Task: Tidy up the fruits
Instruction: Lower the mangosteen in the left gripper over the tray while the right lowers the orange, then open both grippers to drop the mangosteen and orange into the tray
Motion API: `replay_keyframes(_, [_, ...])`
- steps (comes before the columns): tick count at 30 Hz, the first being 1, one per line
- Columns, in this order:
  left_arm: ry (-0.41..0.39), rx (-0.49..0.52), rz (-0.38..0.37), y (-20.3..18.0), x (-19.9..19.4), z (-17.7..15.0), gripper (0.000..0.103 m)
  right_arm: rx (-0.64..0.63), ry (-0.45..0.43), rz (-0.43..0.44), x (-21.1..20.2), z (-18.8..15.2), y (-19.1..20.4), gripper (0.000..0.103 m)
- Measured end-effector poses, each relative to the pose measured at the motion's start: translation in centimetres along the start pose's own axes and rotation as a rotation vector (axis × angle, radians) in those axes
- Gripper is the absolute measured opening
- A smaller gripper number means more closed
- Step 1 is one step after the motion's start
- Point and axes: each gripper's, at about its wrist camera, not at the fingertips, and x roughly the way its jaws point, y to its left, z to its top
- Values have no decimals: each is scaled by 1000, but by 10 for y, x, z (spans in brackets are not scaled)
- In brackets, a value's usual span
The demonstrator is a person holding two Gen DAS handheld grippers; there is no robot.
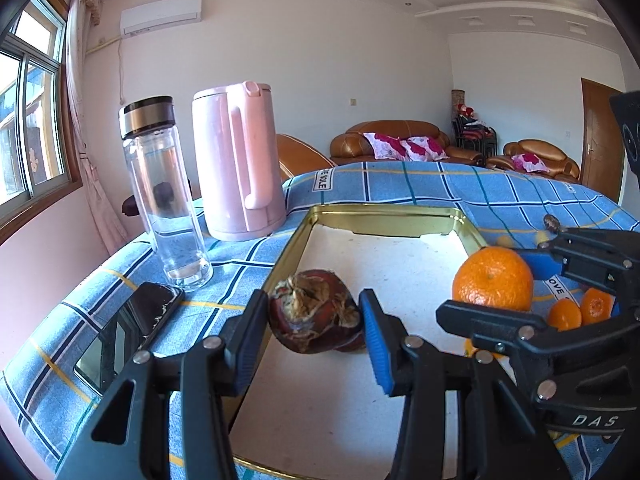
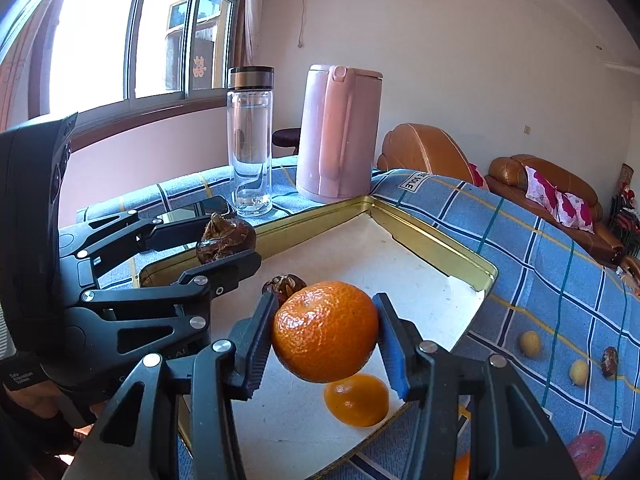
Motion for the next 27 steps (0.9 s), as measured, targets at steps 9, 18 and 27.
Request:
replay_keyframes(9, [34,16,10,4,11,-1,48,-4,50,9,16,-3,5,50])
replay_keyframes(18, [59,30,14,7,17,-2,48,-27,94,16,29,-6,12,50])
replay_keyframes(27, [67,44,47,8,18,-4,53,-42,92,11,27,-5,16,50])
